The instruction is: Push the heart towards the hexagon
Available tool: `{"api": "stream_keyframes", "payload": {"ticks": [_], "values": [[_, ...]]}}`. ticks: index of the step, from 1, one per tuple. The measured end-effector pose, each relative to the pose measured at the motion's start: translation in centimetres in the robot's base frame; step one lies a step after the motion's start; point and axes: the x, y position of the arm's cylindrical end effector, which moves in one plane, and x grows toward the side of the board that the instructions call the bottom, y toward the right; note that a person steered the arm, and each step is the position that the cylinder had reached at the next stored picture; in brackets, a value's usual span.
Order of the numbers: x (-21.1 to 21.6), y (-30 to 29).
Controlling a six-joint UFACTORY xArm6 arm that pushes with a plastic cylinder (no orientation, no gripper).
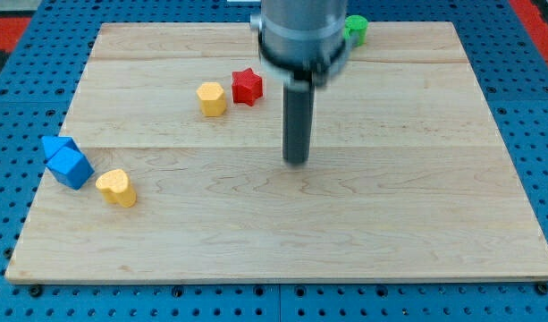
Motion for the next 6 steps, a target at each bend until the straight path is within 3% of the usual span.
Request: {"api": "stream_keyframes", "payload": {"ticks": [1,2,4,6], "values": [[8.9,-7.6],[9.1,-15.3],[0.4,-20.6],[-8.0,-17.6]]}}
